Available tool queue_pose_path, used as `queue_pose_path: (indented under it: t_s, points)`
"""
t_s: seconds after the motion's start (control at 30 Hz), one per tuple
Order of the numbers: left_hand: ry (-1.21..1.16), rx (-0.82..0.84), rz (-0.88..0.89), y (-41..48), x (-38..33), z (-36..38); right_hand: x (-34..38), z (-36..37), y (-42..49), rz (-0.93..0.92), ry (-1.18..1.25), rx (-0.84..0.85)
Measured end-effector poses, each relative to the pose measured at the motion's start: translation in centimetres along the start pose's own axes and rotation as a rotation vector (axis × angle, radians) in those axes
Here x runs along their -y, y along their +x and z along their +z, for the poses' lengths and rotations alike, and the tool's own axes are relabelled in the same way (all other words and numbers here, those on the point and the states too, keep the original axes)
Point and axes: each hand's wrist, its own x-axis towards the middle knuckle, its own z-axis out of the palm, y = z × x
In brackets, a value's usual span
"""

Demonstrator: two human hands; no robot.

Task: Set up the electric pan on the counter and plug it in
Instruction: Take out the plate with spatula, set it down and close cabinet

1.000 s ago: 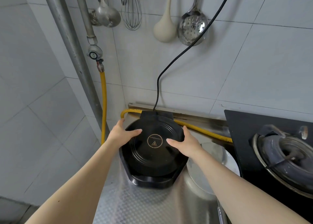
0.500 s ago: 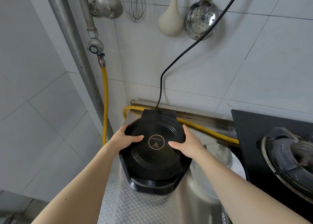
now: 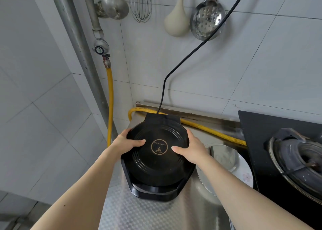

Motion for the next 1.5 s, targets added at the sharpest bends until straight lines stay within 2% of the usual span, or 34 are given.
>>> queue_pose_path:
  t_s: [0.33, 0.43, 0.53, 0.67, 0.87, 1.27, 1.5]
  points:
    - [-0.002, -0.016, -0.002, 0.1, 0.1, 0.2, 0.2, 0.1, 0.0, 0.027, 0.004, 0.003]
    - [0.092, -0.005, 0.018, -0.1, -0.4, 0.0, 0.4, -0.1, 0.1, 0.032, 0.023, 0.021]
    - [0.201, -0.073, 0.107, -0.7, -1.3, -0.1, 1.0, -0.9, -0.6, 0.06, 0.078, 0.024]
    - [0.277, -0.196, 0.258, -2.2, -2.6, 0.5, 1.7, -1.8, -1.9, 0.032, 0.075, -0.082]
    - [0.483, -0.228, 0.448, -5.4, -3.5, 2.2, 2.6, -3.2, -5.1, -0.028, 0.011, -0.185]
    - [0.501, -0.217, 0.668, -12.7, -2.4, 4.0, 2.8, -2.7, -13.8, -0.093, 0.034, -0.255]
    - [0.516, -0.271, 0.813, -17.6, -0.9, 5.3, 2.2, -1.5, -18.2, -0.116, 0.152, -0.307]
